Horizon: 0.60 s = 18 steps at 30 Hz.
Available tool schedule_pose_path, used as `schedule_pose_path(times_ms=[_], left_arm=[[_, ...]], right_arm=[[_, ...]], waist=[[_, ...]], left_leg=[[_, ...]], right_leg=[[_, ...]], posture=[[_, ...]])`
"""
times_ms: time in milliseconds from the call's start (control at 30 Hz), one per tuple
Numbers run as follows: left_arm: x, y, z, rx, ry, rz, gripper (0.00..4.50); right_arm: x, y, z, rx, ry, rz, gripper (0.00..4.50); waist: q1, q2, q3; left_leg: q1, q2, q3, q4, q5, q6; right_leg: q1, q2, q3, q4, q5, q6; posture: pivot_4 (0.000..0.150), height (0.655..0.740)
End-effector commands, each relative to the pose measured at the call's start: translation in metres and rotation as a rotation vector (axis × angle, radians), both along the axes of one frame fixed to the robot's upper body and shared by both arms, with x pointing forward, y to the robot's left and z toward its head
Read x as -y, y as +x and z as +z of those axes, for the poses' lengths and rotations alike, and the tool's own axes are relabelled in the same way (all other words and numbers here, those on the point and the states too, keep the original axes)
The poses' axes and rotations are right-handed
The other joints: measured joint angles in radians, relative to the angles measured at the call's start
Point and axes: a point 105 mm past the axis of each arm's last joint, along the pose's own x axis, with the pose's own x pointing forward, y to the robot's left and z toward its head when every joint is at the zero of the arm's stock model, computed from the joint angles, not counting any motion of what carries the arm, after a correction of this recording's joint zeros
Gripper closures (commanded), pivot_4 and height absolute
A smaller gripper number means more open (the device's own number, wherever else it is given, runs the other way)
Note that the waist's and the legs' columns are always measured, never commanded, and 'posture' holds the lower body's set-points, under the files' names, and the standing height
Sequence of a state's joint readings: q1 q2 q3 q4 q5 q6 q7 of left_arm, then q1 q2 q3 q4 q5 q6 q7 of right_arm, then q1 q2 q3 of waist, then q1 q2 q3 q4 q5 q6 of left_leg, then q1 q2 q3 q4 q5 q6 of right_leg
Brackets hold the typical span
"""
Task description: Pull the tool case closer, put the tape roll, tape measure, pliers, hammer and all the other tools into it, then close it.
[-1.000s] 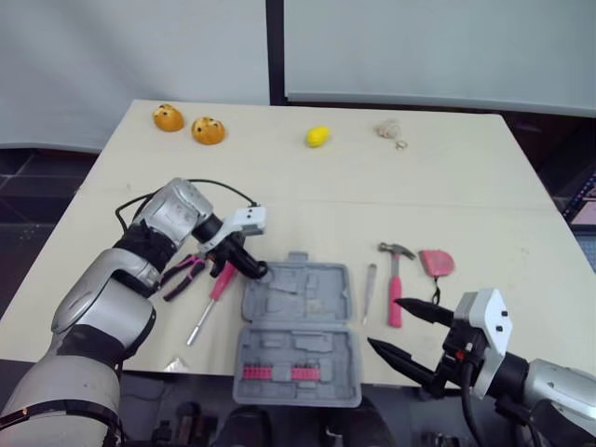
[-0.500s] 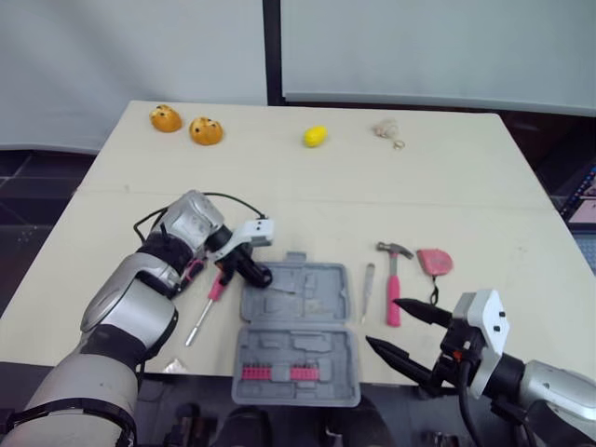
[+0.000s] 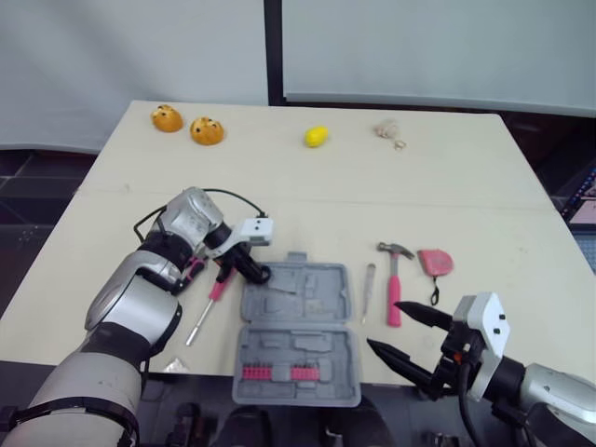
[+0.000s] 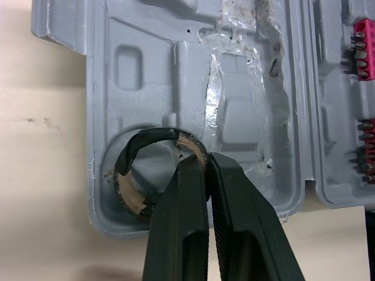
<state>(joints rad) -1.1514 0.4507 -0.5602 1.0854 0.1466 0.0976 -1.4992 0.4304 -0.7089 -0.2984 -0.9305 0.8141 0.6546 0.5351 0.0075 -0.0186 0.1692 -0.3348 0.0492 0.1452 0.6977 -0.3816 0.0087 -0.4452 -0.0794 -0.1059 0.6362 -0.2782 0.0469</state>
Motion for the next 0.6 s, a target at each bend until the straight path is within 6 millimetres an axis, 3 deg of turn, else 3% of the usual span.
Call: schedule_pose_path(times_ms=[33, 600], left_arm=[[-0.0028, -0.0002, 0.0011, -0.008, 0.008, -0.01, 4.47], [-0.0041, 0.0042, 0.0001, 0.067, 0.038, -0.062, 4.47]], right_arm=[[-0.0013, -0.001, 0.0092, 0.046, 0.008, 0.006, 0.0], [0.0009, 0.0002, 0.0112, 0.049, 0.018, -0.003, 0.0]], waist=[[-0.001, 0.0, 0.0], [-0.003, 0.0, 0.0]], left_leg=[[0.0, 0.0, 0.0, 0.0, 0.0, 0.0], [0.0, 0.0, 0.0, 0.0, 0.0, 0.0]], right_leg=[[0.0, 0.0, 0.0, 0.0, 0.0, 0.0], [0.0, 0.0, -0.001, 0.0, 0.0, 0.0]], posture=[[0.15, 0.7292], [0.15, 0.7292]])
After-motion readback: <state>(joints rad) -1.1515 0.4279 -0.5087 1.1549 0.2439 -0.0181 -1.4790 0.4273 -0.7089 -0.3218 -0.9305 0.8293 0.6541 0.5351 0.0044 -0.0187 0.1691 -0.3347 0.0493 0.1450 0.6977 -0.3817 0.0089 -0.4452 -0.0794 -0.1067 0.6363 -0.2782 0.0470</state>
